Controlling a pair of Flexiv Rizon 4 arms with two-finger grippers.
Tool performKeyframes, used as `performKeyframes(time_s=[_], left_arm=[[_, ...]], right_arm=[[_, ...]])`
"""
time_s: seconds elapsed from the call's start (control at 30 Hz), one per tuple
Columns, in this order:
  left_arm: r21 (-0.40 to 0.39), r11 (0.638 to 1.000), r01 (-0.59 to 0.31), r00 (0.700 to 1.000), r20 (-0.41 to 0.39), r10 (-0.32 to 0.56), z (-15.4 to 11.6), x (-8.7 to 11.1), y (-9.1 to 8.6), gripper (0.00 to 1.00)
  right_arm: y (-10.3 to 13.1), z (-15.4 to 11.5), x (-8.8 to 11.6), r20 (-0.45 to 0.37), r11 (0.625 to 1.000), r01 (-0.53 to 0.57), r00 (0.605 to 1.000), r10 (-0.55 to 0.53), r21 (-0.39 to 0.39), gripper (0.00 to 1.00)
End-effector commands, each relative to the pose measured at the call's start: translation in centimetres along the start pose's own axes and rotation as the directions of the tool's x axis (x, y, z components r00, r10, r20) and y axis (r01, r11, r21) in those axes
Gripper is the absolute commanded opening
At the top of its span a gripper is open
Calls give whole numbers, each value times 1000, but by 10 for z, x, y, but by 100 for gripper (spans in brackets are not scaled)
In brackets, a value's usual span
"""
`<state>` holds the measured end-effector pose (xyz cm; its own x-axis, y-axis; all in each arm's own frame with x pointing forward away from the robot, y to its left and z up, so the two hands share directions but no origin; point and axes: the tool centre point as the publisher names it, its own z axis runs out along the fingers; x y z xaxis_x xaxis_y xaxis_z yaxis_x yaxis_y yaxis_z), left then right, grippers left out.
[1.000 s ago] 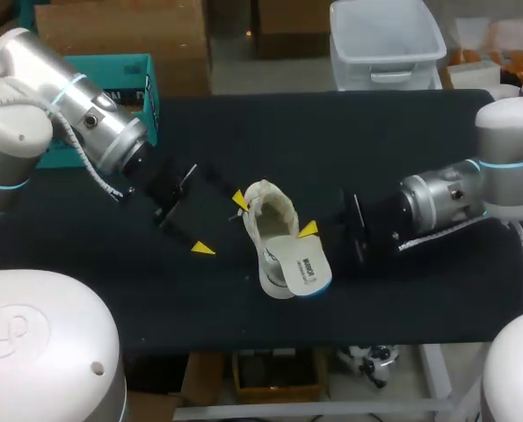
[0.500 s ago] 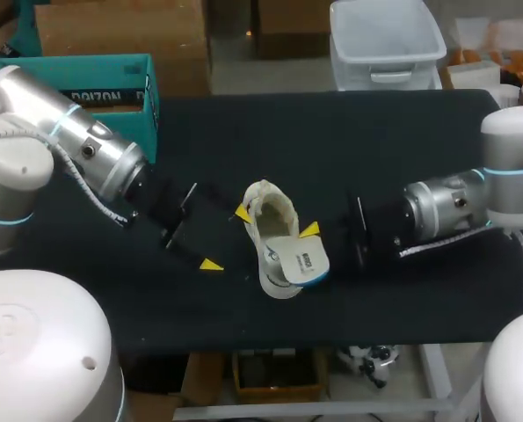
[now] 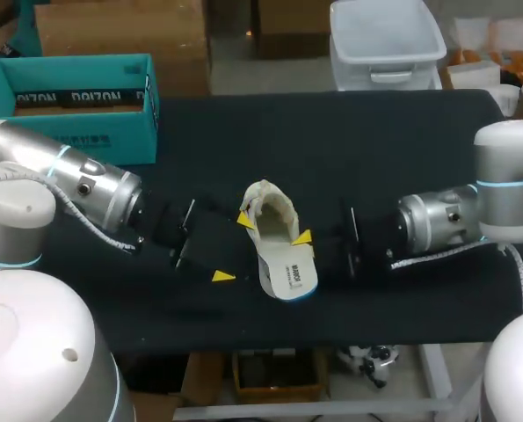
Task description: Open the shoe tongue, take the insole out of the shoe, put the insole back into the shoe, and pack the shoe into the shoebox
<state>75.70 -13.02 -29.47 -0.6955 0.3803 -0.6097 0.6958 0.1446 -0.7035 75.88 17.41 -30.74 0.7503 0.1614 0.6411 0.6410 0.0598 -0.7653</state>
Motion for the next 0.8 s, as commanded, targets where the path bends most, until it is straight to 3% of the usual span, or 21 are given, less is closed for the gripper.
performKeyframes(time_s=[0.03, 0.13, 0.5, 0.6, 0.67, 0.8], left_arm=[[10, 1000, 12, 996, 90, -13, 5, 2, 8, 98], [18, 1000, 24, 995, 97, -25, 8, 0, 14, 81], [29, 999, 32, 995, 97, -35, 28, -6, 23, 60], [41, 999, 30, 994, 102, -34, 32, -7, 23, 46], [38, 999, 30, 994, 104, -34, 34, -8, 23, 42], [36, 999, 33, 994, 107, -37, 37, -10, 26, 42]], right_arm=[[10, 2, 2, -2, 1000, 7, 1000, -7, 19, 0], [13, 2, 3, -2, 1000, 9, 1000, -9, 20, 0], [23, -2, 4, -5, 1000, 18, 1000, -18, 5, 0], [25, -2, 3, -5, 1000, 24, 1000, -24, -1, 0], [26, -2, 4, -1, 999, 28, 1000, -28, -16, 0], [27, -3, 5, 4, 998, 47, 999, -47, -34, 0]])
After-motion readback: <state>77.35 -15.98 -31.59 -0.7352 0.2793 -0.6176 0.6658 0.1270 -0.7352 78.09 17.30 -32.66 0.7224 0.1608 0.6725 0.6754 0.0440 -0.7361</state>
